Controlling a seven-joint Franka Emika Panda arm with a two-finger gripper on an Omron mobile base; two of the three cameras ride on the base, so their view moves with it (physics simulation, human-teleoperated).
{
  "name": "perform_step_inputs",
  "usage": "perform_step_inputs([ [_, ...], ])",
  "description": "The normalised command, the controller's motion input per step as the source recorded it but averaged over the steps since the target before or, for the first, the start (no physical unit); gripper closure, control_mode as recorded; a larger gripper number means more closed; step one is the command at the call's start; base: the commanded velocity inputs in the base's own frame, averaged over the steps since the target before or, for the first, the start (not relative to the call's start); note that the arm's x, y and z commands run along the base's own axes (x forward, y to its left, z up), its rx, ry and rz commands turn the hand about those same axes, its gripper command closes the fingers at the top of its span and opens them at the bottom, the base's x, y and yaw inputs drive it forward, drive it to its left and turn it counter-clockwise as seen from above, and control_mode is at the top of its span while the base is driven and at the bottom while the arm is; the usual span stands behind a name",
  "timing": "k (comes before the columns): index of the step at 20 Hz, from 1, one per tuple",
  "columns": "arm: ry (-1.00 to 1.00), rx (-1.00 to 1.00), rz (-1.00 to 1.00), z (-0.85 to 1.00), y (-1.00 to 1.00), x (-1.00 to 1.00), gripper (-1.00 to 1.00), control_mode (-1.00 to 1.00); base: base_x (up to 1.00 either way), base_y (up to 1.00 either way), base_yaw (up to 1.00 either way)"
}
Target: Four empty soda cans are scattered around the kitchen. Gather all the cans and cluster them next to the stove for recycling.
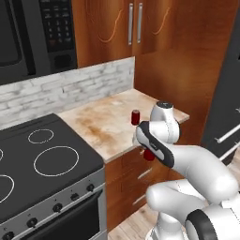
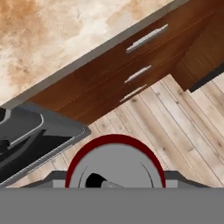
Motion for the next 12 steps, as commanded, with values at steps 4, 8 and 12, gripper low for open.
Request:
perform_step_inputs([
  [4, 0.00, 0.00, 0.00, 0.00, 0.00, 0.00, 1.00, 1.00, 0.82, -0.20, 0.29],
  [8, 0.00, 0.00, 0.00, 0.00, 0.00, 0.00, 1.00, 1.00, 0.94, 0.03, 0.22],
  [12, 0.00, 0.00, 0.00, 0.00, 0.00, 0.00, 1.00, 1.00, 0.46, 0.10, 0.35],
])
